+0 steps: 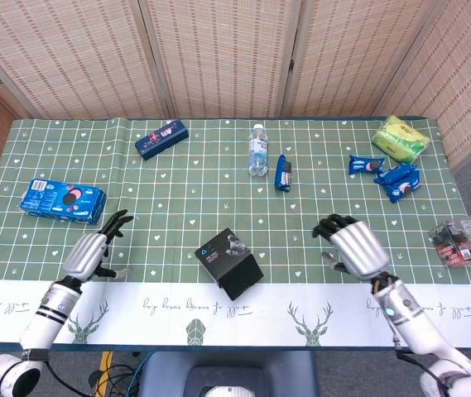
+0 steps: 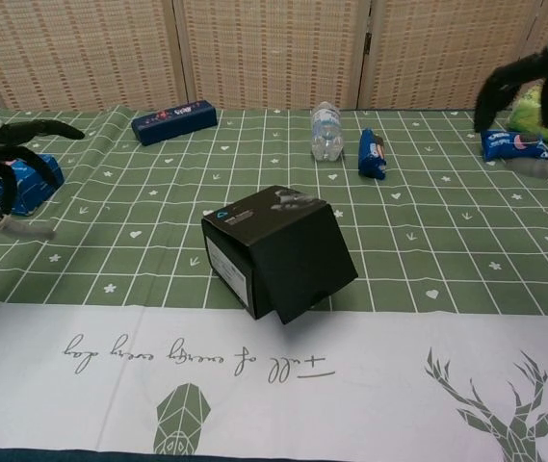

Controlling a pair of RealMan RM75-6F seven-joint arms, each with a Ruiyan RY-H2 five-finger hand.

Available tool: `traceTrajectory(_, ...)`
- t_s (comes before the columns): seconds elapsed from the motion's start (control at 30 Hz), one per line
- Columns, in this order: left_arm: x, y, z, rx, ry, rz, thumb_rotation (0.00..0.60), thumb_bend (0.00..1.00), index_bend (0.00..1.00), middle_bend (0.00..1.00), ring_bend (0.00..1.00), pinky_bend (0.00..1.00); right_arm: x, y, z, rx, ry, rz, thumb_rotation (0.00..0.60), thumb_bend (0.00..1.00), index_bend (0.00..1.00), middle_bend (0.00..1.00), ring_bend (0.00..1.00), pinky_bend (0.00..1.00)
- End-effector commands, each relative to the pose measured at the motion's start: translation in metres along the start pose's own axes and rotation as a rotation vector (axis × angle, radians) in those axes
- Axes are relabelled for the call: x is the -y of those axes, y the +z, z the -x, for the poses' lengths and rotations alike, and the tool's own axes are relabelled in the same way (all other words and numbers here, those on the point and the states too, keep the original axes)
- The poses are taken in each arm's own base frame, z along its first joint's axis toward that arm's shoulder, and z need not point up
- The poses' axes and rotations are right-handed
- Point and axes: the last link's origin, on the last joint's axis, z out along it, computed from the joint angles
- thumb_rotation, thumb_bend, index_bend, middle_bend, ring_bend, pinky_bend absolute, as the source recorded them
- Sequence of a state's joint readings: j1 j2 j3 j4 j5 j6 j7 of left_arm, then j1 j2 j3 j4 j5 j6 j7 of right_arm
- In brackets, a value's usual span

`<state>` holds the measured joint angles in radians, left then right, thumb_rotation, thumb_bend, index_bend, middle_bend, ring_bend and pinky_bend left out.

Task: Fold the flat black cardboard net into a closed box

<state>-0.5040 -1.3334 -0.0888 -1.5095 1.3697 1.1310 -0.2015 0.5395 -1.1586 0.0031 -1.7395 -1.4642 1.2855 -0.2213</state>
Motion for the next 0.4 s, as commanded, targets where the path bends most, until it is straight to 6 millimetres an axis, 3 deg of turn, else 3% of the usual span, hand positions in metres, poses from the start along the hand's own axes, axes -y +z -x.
traceTrajectory(0.03, 0.022, -0.030, -0.017, -0.079, 0.109, -0.085, 0.600, 0.11, 0.16, 0.10, 0.29, 0.55, -0.033, -0.045, -0.004, 0.030, 0.077, 0.165, 0.600, 0.33, 0.42, 0.45, 0.41, 0.58)
traceTrajectory(0.23, 0.035, -0.072, -0.027, -0.132, 0.231, -0.168, 0.600, 0.11, 0.18, 0.10, 0.26, 0.51, -0.064, -0.095, 0.003, -0.011, 0.077, 0.298, 0.600, 0.33, 0.42, 0.44, 0.41, 0.58)
traceTrajectory(0.4, 0.035, -0.107, -0.028, -0.180, 0.242, -0.221, 0.600, 0.11, 0.17, 0.10, 0.25, 0.50, -0.076, -0.129, 0.007, -0.055, 0.090, 0.386, 0.600, 0.33, 0.42, 0.43, 0.41, 0.58)
